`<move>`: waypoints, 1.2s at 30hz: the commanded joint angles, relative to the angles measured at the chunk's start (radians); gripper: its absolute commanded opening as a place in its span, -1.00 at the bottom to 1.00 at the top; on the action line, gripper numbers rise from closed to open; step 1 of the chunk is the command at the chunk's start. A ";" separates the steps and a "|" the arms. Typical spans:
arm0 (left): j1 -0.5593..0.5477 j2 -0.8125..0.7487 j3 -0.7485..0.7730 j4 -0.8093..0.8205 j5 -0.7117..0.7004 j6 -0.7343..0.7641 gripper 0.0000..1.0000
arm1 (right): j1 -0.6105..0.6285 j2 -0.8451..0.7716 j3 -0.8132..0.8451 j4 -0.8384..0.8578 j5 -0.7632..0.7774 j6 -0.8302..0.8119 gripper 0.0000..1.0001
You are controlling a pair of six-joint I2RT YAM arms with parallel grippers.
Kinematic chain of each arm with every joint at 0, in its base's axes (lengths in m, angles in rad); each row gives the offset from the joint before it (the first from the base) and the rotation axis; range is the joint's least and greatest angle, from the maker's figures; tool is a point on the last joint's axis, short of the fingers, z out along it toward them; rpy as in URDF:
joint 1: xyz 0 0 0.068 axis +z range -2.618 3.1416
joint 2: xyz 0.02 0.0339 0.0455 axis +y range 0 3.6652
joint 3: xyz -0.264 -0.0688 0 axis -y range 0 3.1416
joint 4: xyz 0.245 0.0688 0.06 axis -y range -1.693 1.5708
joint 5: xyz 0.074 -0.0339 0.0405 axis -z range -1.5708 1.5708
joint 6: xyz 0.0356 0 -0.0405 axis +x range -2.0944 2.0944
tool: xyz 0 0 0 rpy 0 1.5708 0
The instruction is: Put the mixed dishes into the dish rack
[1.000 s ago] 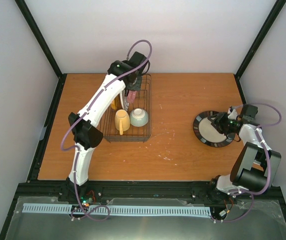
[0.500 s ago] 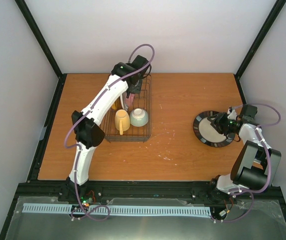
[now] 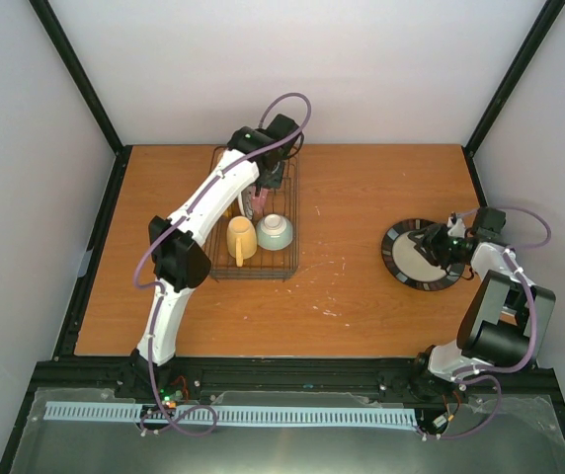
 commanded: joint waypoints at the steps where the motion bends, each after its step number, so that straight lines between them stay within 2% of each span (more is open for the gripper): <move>1: 0.010 0.005 0.027 0.030 -0.064 0.003 -0.99 | -0.006 0.016 0.010 0.016 -0.014 -0.004 -0.21; 17: 0.039 -0.037 0.029 0.031 -0.105 -0.004 -0.99 | -0.006 0.058 0.046 0.037 -0.041 0.019 -0.21; 31: 0.038 0.025 -0.014 0.032 0.033 -0.063 -0.99 | -0.006 0.047 0.037 0.022 -0.034 0.005 -0.21; 36: 0.034 0.049 -0.013 0.035 0.047 -0.057 -0.92 | -0.006 0.053 0.039 0.029 -0.038 0.009 -0.21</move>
